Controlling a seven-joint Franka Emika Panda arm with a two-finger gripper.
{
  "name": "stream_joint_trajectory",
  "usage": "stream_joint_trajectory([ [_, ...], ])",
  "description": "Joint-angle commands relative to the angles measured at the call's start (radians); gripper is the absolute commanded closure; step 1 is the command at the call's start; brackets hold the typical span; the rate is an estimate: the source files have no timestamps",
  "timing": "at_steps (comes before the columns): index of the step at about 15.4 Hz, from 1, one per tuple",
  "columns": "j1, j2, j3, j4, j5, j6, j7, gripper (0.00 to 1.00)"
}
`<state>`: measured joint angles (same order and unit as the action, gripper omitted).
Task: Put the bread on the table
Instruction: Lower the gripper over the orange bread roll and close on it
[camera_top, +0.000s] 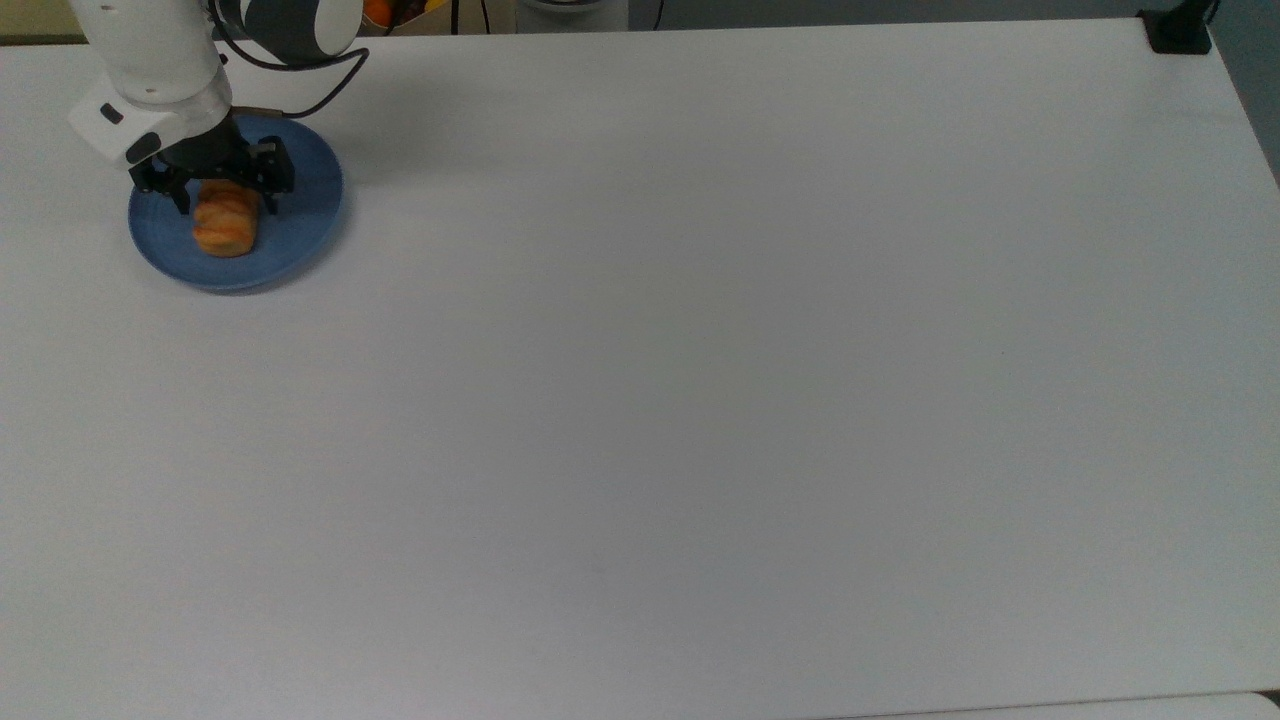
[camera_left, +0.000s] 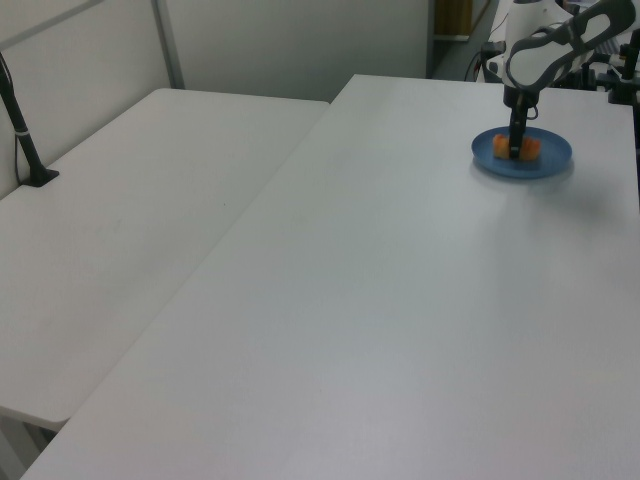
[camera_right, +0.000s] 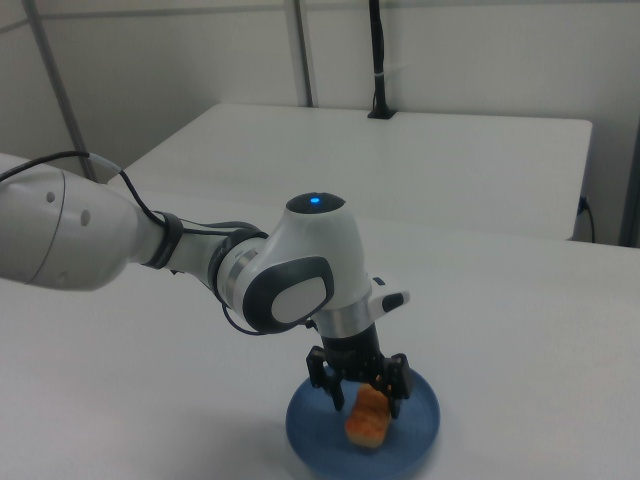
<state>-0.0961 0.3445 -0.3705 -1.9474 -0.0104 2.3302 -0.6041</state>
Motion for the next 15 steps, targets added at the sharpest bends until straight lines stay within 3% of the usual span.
stream_joint_trajectory([
  [1, 0.012, -0.002, -0.005, -0.025, 0.003, 0.028, -0.006, 0.38],
  [5, 0.012, -0.004, -0.005, -0.027, 0.003, 0.02, -0.009, 0.63],
  [11, 0.016, -0.082, -0.002, 0.01, 0.003, -0.107, -0.008, 0.65],
  [15, 0.035, -0.154, 0.027, 0.105, 0.009, -0.27, 0.003, 0.65],
])
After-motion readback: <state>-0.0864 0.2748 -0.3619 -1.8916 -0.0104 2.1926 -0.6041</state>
